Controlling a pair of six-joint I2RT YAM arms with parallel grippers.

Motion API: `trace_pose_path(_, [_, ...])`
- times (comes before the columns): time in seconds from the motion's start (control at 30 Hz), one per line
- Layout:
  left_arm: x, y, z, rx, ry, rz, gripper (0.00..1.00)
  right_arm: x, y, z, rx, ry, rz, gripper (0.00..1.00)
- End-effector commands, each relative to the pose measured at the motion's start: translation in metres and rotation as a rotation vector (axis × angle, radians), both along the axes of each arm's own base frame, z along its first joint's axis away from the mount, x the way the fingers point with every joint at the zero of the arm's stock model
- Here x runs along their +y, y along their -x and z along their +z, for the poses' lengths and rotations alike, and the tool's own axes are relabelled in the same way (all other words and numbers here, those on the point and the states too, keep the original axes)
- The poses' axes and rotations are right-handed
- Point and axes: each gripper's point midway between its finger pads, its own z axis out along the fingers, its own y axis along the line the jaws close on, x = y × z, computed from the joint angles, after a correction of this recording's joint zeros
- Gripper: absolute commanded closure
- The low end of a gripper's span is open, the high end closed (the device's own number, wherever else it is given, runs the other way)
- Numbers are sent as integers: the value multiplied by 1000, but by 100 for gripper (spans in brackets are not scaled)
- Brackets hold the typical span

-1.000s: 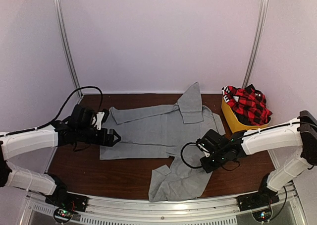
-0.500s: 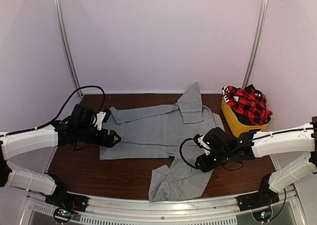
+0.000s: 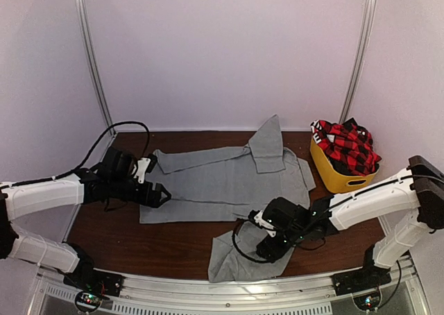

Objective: Fold and stack the long sleeve shirts
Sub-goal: Pick up the flattened shirt from the center of the board.

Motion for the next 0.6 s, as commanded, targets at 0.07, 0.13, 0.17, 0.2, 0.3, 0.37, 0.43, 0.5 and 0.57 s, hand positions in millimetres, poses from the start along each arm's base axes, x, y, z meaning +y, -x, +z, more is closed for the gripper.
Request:
trace_pose_path(0.07, [-8,-8,10,-38,35,-14,13,6,-3,-11,-55,80,24,27])
trace_pose_path(0.13, [-8,-7,8,-29,34,-15,13,4,-4,-13,-60,91,16,36])
trace_pose_path(0.17, [-8,-7,7,-27,33,-12,13,3,-5,-13,-62,94,13,42])
trace_pose_path(0.2, [-7,-6,5,-24,31,-12,13,3,-5,-13,-63,96,9,51])
trace_pose_path(0.3, [-6,-6,2,-17,24,-7,14,1,-4,-14,-63,93,1,70])
trace_pose_path(0.37, [-6,-6,0,-12,20,-6,14,-3,-5,-14,-63,98,-13,85])
trace_pose_path(0.43, [-6,-6,-1,-9,19,-7,15,-8,-5,-13,-66,103,-34,95])
trace_pose_path(0.5, [-6,-4,-3,-5,17,-9,15,-12,-7,-8,-75,101,-59,100])
trace_pose_path(0.57, [-6,-4,-5,-4,13,-18,15,-18,-12,-1,-91,93,-102,100])
